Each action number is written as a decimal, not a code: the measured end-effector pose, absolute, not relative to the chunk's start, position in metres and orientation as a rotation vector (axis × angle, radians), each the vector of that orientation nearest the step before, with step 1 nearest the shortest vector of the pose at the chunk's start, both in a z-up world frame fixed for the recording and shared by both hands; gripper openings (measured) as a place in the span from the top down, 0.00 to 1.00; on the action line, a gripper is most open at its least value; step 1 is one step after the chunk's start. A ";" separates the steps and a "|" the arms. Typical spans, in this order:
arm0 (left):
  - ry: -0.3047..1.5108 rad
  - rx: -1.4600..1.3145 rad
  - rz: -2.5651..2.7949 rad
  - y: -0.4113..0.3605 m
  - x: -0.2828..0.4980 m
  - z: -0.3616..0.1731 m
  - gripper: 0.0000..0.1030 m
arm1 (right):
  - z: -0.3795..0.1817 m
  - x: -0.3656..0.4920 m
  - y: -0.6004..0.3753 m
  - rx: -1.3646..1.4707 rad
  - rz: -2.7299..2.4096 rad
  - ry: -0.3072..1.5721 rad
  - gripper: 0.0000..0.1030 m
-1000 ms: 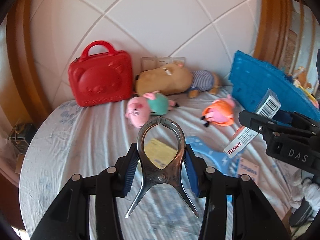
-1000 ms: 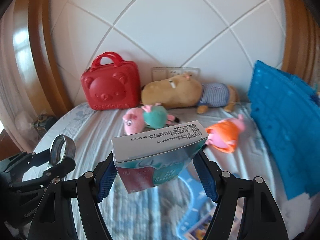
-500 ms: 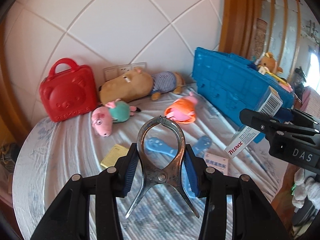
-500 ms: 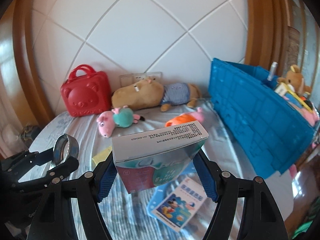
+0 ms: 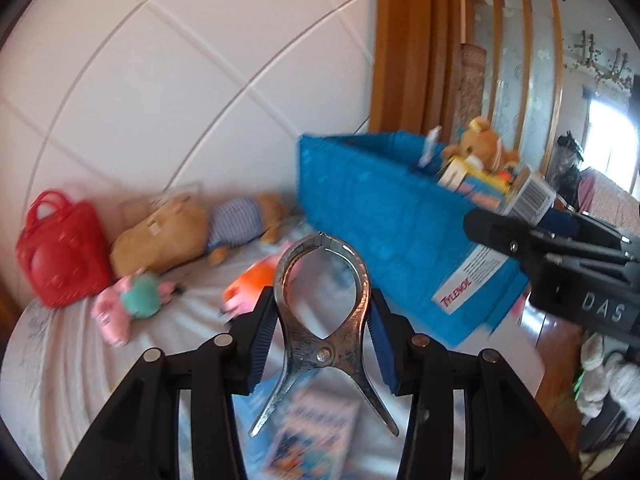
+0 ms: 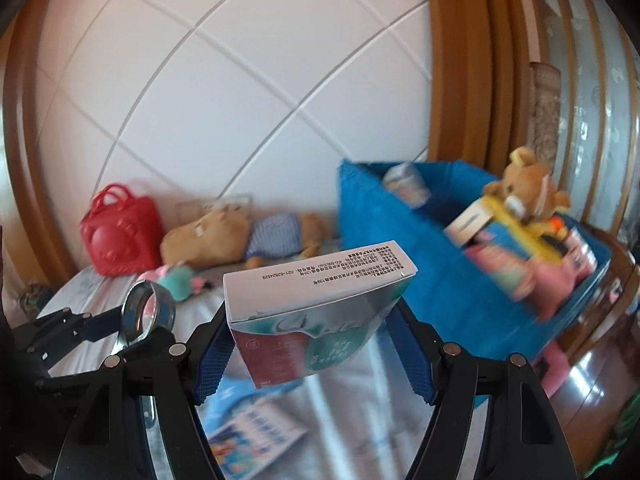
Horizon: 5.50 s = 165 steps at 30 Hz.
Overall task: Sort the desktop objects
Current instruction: 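Carry the spring clamp with left tool while right tool carries the medicine box to the crate, then open both tools over the crate, releasing the clamp and medicine box inside, then withdraw both open tools from the crate back over the bed, then reach left tool to the pink-and-green pig plush while right tool reaches the orange-dressed pig plush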
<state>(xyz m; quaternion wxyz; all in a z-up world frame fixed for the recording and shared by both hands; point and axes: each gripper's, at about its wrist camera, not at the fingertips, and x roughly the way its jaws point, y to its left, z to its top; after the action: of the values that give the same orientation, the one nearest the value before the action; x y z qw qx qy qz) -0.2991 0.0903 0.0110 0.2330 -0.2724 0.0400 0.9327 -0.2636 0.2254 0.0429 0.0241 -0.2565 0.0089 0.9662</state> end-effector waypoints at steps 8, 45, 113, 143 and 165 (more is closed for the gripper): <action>0.121 -0.653 2.526 0.254 -0.334 0.063 0.57 | 0.091 -0.287 0.384 -0.686 2.942 -0.012 0.29; 0.299 -0.883 2.513 0.405 -0.428 0.016 0.22 | 0.044 -0.415 0.553 -0.821 2.806 0.071 0.01; 0.000 -1.422 2.866 -0.070 -0.301 -0.110 0.22 | -0.065 -0.317 0.175 -1.176 3.053 -0.034 0.00; 0.294 -1.484 2.721 -0.173 -0.596 -0.171 0.22 | -0.155 -0.581 0.130 -1.424 2.659 0.202 0.00; 0.182 -1.472 2.663 -0.199 -0.652 -0.246 0.00 | -0.269 -0.673 0.117 -1.570 2.483 0.186 0.00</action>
<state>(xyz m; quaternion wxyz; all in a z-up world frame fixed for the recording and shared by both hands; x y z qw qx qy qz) -0.6521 -0.1985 -0.2460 0.0468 -0.4823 0.0597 0.8727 -0.6732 0.1167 -0.2693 0.0990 -0.5308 0.0629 0.8393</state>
